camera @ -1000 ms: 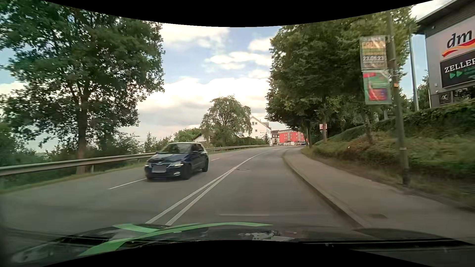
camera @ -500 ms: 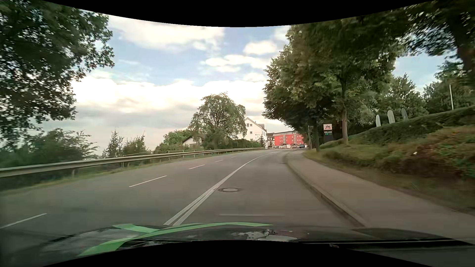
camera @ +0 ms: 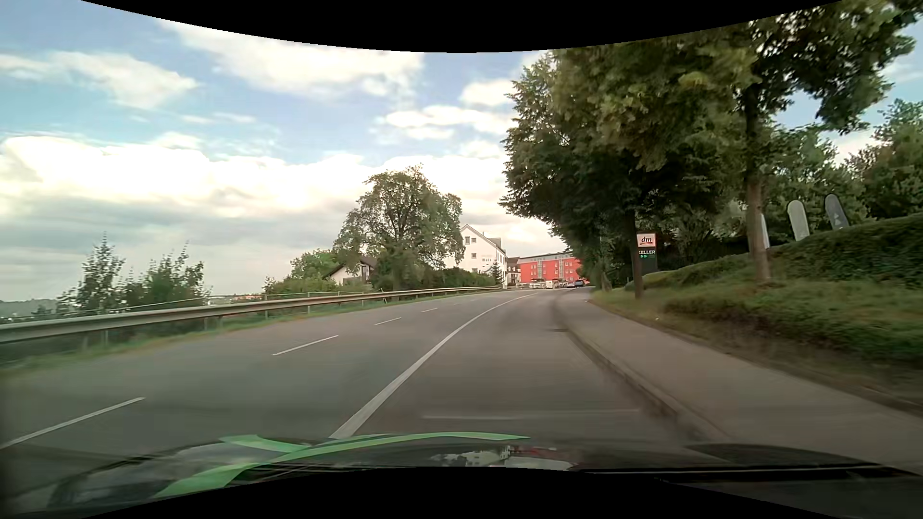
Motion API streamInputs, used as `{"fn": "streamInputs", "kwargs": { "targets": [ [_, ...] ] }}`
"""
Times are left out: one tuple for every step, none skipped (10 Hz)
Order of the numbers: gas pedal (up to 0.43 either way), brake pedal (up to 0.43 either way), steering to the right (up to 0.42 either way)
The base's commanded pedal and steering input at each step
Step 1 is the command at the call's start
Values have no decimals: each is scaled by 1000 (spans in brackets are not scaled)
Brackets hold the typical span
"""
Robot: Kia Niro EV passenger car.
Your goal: Follow the waypoints while adhering to traffic rules and regulations
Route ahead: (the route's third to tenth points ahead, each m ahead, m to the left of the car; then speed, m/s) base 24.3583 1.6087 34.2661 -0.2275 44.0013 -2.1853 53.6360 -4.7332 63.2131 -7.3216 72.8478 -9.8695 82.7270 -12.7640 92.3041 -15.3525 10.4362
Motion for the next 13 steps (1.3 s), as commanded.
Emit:
{"fn": "streamInputs", "kwargs": {
  "targets": [
    [177, 0, 26],
    [177, 0, 25],
    [177, 0, 25],
    [177, 0, 25],
    [177, 0, 25],
    [177, 0, 25],
    [177, 0, 25],
    [177, 0, 25],
    [177, 0, 25],
    [177, 0, 24],
    [177, 0, 24],
    [177, 0, 24],
    [177, 0, 23]
  ]
}}
